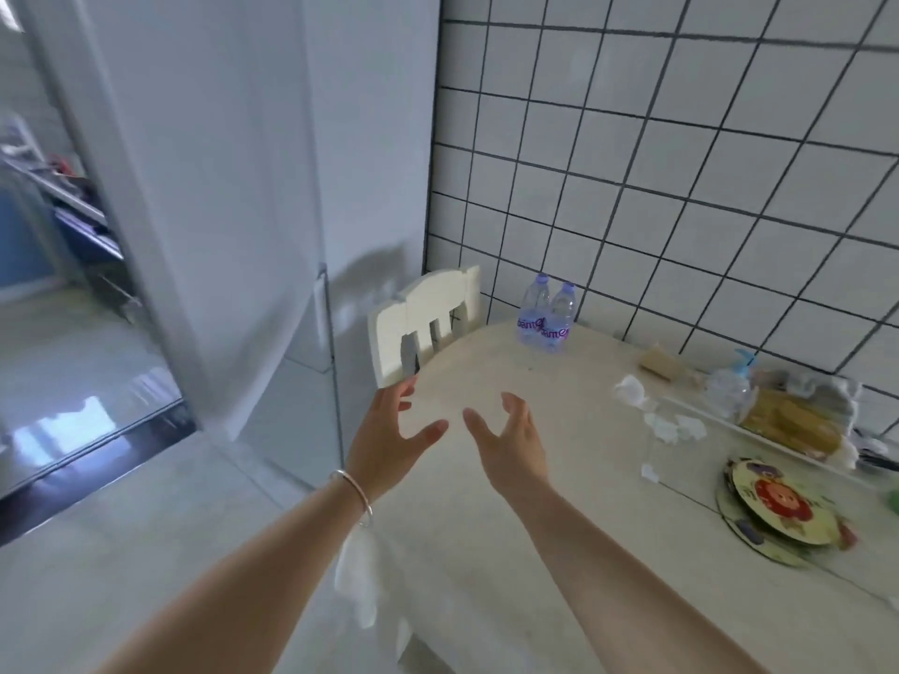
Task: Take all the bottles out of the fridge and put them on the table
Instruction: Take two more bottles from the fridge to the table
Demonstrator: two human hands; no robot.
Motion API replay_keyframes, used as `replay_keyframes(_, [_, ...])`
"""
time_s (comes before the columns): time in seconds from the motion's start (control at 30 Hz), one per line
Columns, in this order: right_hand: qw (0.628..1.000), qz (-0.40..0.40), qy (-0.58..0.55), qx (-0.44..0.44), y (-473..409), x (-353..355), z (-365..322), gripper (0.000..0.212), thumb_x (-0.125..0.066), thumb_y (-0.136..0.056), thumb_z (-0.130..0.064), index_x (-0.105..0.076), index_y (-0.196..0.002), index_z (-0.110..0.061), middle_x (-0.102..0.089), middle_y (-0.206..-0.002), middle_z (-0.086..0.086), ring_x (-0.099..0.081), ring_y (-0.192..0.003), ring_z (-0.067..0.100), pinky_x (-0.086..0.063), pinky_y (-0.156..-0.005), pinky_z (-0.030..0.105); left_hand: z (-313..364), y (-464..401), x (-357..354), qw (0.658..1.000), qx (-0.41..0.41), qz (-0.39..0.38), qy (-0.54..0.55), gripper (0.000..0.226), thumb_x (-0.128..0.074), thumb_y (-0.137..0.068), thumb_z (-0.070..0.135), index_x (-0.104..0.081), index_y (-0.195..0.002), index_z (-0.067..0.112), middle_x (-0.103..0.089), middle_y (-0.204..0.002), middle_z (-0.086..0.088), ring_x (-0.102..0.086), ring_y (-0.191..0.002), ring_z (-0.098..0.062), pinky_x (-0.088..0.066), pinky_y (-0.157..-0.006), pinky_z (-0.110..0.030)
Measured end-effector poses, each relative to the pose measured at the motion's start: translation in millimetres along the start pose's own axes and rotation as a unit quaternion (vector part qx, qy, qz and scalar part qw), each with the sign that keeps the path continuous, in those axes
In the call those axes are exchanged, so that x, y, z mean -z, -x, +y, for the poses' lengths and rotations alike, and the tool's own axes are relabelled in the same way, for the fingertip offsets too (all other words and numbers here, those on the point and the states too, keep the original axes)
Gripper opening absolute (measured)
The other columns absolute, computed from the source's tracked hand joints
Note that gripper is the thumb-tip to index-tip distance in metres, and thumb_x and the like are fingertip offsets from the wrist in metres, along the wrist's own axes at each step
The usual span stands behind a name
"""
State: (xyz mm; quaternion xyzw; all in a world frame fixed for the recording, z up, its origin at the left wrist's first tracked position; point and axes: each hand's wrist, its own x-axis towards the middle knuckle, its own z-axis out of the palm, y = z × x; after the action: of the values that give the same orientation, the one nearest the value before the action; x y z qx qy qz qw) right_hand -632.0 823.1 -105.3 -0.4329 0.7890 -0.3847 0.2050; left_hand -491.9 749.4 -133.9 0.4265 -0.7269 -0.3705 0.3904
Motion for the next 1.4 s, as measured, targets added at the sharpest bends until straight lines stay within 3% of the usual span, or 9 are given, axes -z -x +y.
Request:
replay_keyframes(0.2, [0.996,-0.074,-0.028,0.033,75.8,-57.8,-42.1,0.068,-0.050,-0.087,-0.053,-0.027,-0.143,-0.021,-0.031,-0.150,-0.004,-0.033,-0.136,0.017,-0.031,-0.109,0.035,-21.2,75.5,79.8,0.998,0.031,0.053,-0.004,0.066,-0.070,-0.078,0.040,-0.039,-0.134,0.024,-0.045,-0.129,0.008,-0.049,-0.114,-0.009,-0.045,-0.097,-0.034])
replay_keyframes(0.47, [0.969,-0.189,-0.134,0.086,173.8,-179.2,-157.8,0.060,-0.058,-0.085,-0.046,-0.036,-0.135,-0.021,-0.048,-0.132,0.002,-0.049,-0.116,0.018,-0.041,-0.102,0.038,-67.6,166.7,274.8,0.987,0.021,0.154,-0.043,0.056,-0.071,-0.076,0.033,-0.043,-0.124,0.030,-0.053,-0.125,0.003,-0.056,-0.107,-0.011,-0.050,-0.086,-0.029])
replay_keyframes(0.6, [0.958,-0.210,-0.166,0.106,219.2,-244.9,-222.7,0.058,-0.059,-0.086,-0.042,-0.037,-0.134,-0.017,-0.049,-0.130,0.006,-0.049,-0.108,0.016,-0.042,-0.094,0.032,-89.4,205.2,366.0,0.978,0.043,0.196,-0.057,0.060,-0.072,-0.077,0.030,-0.044,-0.129,0.021,-0.052,-0.126,-0.001,-0.056,-0.104,-0.011,-0.045,-0.080,-0.019])
replay_keyframes(0.73, [0.954,-0.207,-0.168,0.140,239.8,-291.3,-276.2,0.055,-0.060,-0.086,-0.038,-0.040,-0.132,-0.015,-0.052,-0.128,0.007,-0.052,-0.108,0.019,-0.043,-0.095,0.034,-101.8,210.4,442.0,0.970,0.039,0.236,-0.045,0.061,-0.072,-0.078,0.025,-0.043,-0.130,0.017,-0.052,-0.124,-0.004,-0.057,-0.106,-0.018,-0.050,-0.086,-0.027])
replay_keyframes(0.83, [0.948,-0.214,-0.155,0.177,241.7,-319.2,-304.5,0.056,-0.060,-0.087,-0.039,-0.037,-0.133,-0.018,-0.050,-0.130,0.004,-0.053,-0.113,0.021,-0.045,-0.097,0.036,-112.2,196.7,483.2,0.963,0.041,0.261,-0.048,0.061,-0.071,-0.078,0.030,-0.042,-0.131,0.017,-0.051,-0.121,0.001,-0.056,-0.104,-0.014,-0.045,-0.077,-0.013])
replay_keyframes(1.17, [0.951,-0.188,-0.141,0.200,130.8,-427.3,-388.0,0.064,-0.058,-0.086,-0.048,-0.033,-0.137,-0.019,-0.046,-0.137,0.007,-0.049,-0.122,0.024,-0.042,-0.102,0.041,-187.5,76.4,568.2,0.962,0.036,0.263,-0.064,0.058,-0.066,-0.082,0.030,-0.039,-0.132,0.017,-0.052,-0.132,-0.007,-0.053,-0.105,-0.011,-0.042,-0.072,-0.008])
replay_keyframes(1.4, [0.957,-0.163,-0.163,0.176,5.5,-487.6,-463.0,0.061,-0.056,-0.087,-0.047,-0.033,-0.137,-0.020,-0.046,-0.136,0.005,-0.049,-0.119,0.022,-0.042,-0.096,0.035,-214.7,-74.6,614.5,0.970,0.011,0.235,-0.054,0.057,-0.064,-0.084,0.030,-0.038,-0.133,0.018,-0.054,-0.126,-0.007,-0.058,-0.102,-0.016,-0.045,-0.082,-0.020])
